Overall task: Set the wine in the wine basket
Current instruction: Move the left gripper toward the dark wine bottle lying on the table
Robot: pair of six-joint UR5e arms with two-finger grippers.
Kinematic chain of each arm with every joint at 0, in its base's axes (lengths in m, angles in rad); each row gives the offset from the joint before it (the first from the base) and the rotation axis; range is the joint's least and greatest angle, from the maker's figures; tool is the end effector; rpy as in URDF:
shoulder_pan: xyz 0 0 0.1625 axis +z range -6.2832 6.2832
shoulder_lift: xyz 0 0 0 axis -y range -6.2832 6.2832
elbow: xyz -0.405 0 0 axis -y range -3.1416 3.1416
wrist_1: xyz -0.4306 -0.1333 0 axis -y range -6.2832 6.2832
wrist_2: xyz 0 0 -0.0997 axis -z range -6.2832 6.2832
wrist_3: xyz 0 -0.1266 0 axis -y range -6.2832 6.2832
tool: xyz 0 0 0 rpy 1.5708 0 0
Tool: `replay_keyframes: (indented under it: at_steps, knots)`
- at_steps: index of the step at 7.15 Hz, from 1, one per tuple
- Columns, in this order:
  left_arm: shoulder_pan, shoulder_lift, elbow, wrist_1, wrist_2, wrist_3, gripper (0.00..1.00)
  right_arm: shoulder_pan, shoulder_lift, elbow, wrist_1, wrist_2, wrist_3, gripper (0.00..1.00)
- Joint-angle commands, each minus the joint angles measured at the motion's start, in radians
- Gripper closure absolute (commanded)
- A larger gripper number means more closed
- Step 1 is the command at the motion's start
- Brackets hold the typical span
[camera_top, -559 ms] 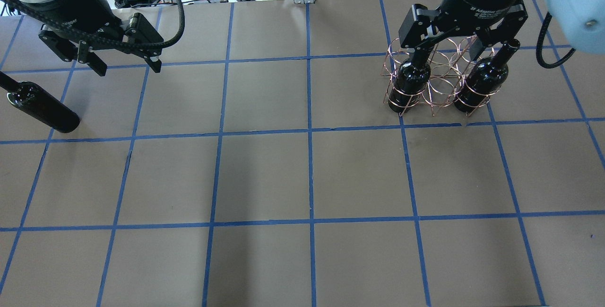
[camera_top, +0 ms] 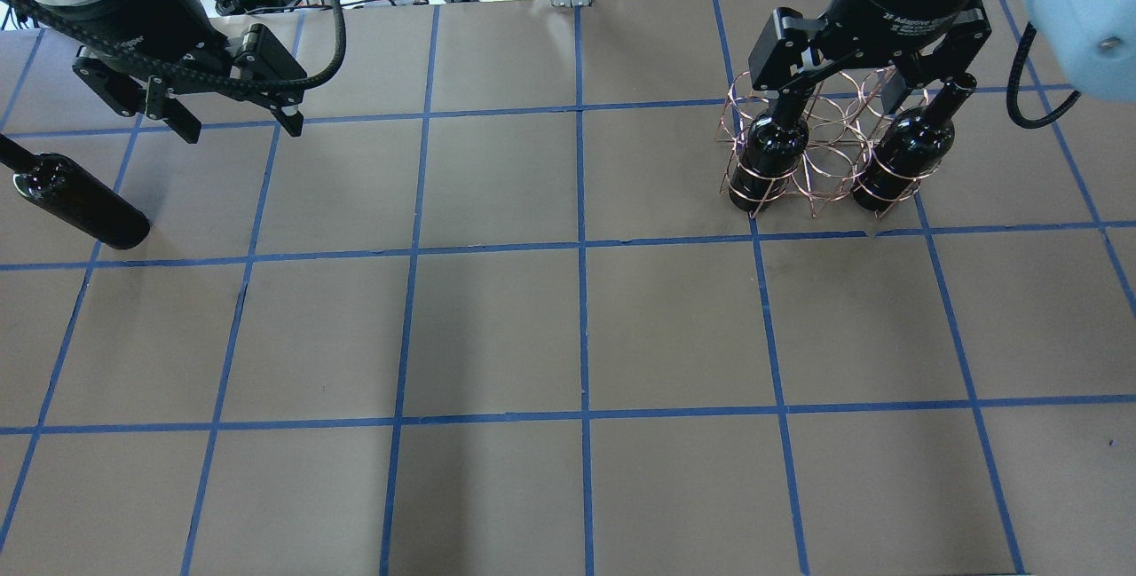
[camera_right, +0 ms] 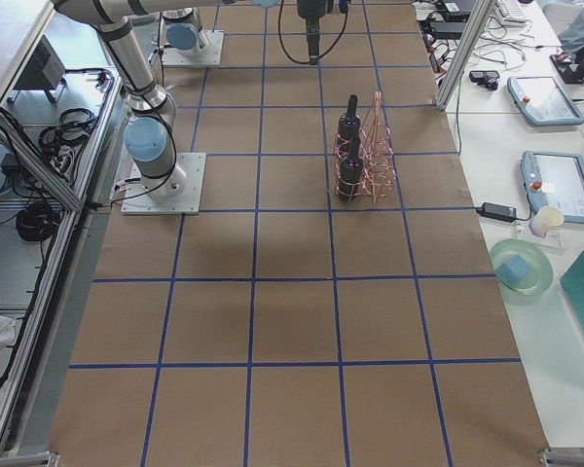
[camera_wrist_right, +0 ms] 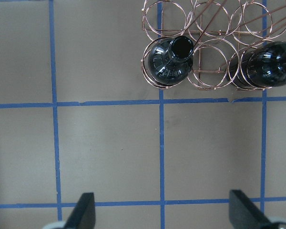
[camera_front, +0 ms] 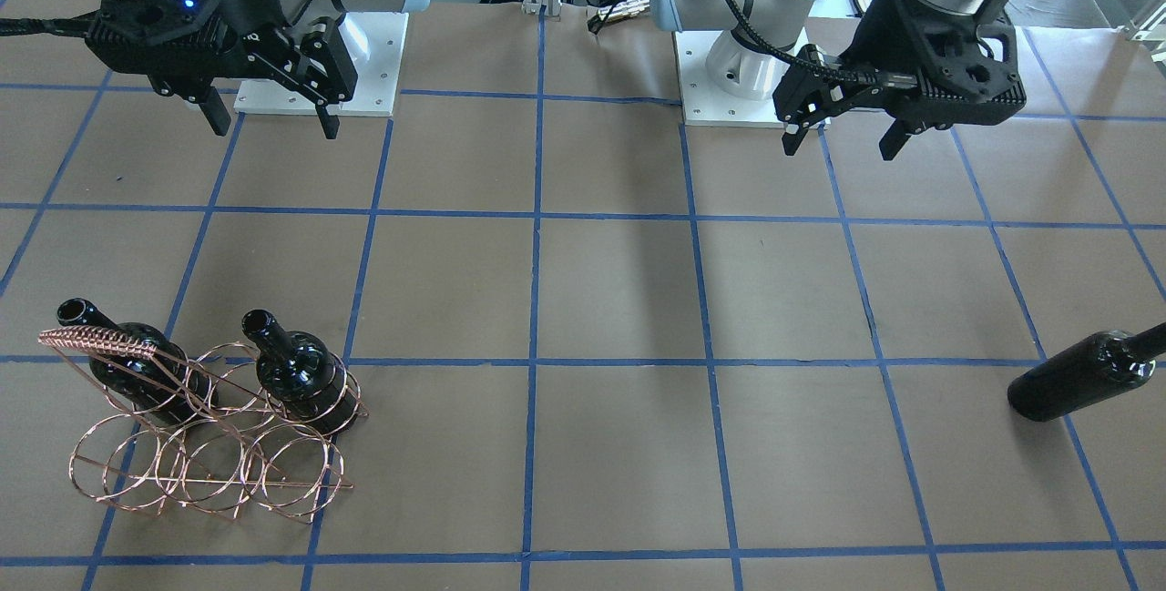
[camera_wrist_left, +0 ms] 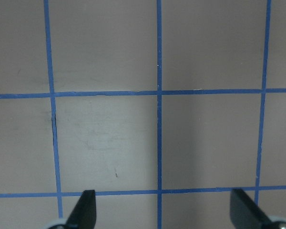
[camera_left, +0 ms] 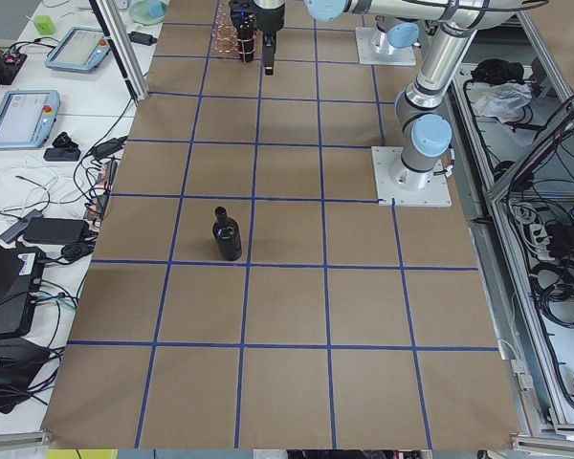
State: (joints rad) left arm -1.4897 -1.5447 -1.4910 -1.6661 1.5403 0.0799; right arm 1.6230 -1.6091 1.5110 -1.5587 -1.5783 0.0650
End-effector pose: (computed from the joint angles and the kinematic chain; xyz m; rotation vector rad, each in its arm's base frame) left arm -0.0947 -0.5281 0.4874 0.0016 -3.1120 0.0202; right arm 0.1595 -0.5156 0.4918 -0.0206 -3.1362 0.1354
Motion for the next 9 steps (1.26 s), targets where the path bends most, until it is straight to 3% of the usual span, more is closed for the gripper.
replay_keyframes:
  at_steps: [1,7,9]
  knots:
    - [0.002,0.002,-0.006,-0.010,0.012,0.000,0.00,0.000,0.000,0.000,0.000,0.000,-0.001,0.00]
    - [0.081,-0.012,-0.015,0.000,0.012,0.100,0.00,0.000,0.000,0.000,-0.001,0.000,-0.001,0.00]
    - [0.185,-0.035,0.000,0.086,0.050,0.185,0.00,0.000,0.000,0.002,-0.001,0.000,-0.001,0.00]
